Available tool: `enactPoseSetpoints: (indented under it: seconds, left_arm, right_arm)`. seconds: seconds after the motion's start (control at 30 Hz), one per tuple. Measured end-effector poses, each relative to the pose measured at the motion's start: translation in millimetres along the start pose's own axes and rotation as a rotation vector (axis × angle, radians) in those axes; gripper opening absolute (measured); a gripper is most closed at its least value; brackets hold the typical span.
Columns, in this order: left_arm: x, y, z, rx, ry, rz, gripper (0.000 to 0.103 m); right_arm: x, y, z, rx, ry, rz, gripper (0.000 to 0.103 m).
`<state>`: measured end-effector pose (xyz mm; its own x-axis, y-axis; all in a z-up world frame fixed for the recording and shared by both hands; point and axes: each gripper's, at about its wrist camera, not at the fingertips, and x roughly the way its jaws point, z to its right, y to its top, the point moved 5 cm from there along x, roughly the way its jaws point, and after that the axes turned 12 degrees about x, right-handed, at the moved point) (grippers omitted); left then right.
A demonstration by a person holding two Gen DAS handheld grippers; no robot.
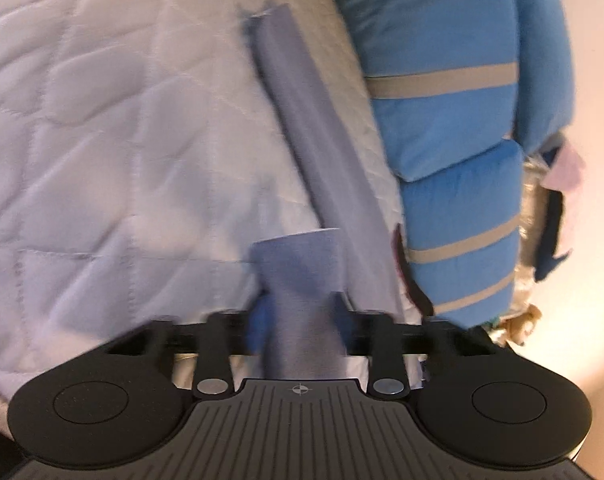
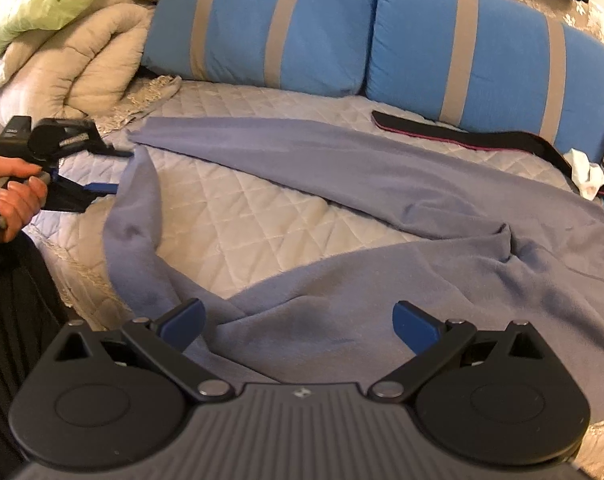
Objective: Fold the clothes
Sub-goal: 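Grasp the sweatpants leg end with the left gripper and lift it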
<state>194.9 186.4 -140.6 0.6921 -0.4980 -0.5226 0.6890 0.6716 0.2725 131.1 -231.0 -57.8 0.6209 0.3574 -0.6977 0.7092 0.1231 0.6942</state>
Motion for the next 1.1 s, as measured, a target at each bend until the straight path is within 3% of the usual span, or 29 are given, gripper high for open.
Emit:
enactPoseSetpoints:
  seconds: [0.2, 0.47, 0.67, 0.9, 1.1]
  left_arm:
    - [-27.5, 8.1, 18.4, 0.076, 0.066, 0.048, 0.002]
    - [-73.0, 8.0, 65.9, 0.242, 0.123, 0.097, 0.002]
    - [-92.5, 6.0, 71.1, 0.232, 0.116, 0.096, 0.002]
    - [-107.5, 15.5, 78.6, 0.232, 0.103, 0.139, 0.002]
    - [-119.5, 33.4, 71.8, 0.227, 0.129, 0.172, 0.002]
  right_arm:
    - [-5.6, 0.4, -4.6, 0.015, 0.020, 0.007, 0.103]
    - [1.0, -1.0, -21.5, -0.011, 0.088, 0.010, 0.103]
    - [7.6, -9.1, -39.3, -0.078, 0.181, 0.004, 0.103]
    - [22.1, -25.4, -51.8, -0.231, 0.188, -0.012, 0.103]
    - [13.8, -34.1, -29.0, -0.239, 0.135, -0.021, 0.103]
